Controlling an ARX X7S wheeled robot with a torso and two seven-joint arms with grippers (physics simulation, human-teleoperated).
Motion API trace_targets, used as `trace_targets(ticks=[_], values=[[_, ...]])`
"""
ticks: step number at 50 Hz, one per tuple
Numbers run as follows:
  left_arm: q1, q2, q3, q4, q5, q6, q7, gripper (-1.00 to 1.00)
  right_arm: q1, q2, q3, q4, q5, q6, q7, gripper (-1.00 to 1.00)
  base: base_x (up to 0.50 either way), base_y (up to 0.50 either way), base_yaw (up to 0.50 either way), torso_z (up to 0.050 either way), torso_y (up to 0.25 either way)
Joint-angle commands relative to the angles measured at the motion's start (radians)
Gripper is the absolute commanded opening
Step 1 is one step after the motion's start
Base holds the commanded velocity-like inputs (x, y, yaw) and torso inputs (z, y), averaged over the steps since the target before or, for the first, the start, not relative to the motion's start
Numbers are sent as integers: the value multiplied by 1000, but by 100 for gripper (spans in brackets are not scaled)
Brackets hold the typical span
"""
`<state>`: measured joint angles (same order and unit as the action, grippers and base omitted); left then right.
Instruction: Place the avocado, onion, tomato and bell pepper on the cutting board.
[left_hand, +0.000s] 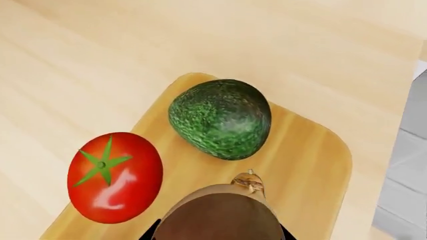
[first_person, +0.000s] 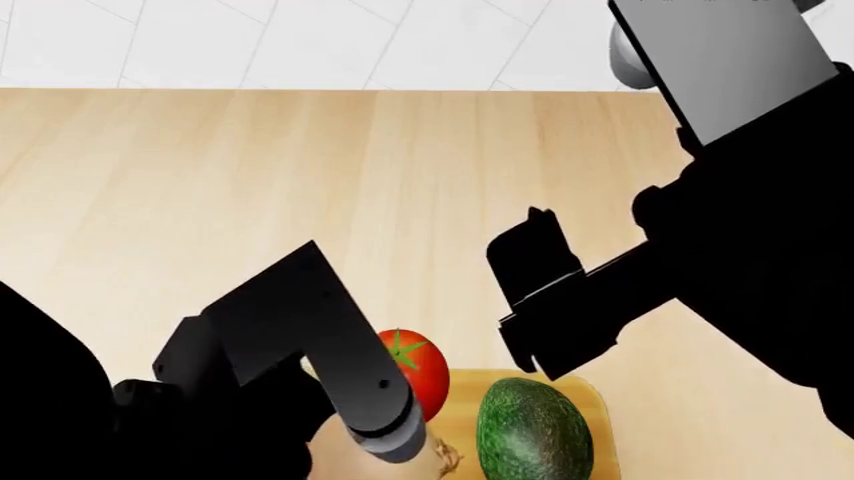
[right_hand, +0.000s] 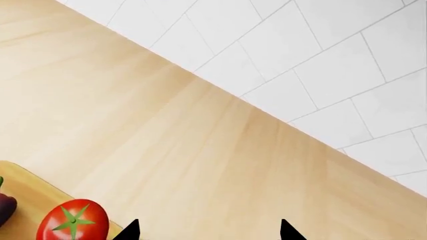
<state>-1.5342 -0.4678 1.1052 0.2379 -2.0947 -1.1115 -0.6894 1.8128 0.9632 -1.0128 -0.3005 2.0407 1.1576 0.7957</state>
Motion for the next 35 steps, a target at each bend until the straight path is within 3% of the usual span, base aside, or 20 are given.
trace_targets(ticks=[1,9,10,23,35], values=[[22,6,15,-25,41,2,19,-100,-4,13,2,-10,5,-6,3,100,0,0,0,0,0],[13,11,21,5,13,5,-3,-100,-4,23,6,-17,10,-9,6,100,0,0,0,0,0],[10,10,20,10,8,5,-3,100,-4,24,6,-17,10,-9,5,100,0,0,0,0,0],[-49,-19,4,52,-70,10,-41,100,6,18,3,-8,12,-3,8,100,0,0,0,0,0],[-146,-128,-26,201,-241,40,-142,100,37,14,1,-4,41,9,30,100,0,0,0,0,1]])
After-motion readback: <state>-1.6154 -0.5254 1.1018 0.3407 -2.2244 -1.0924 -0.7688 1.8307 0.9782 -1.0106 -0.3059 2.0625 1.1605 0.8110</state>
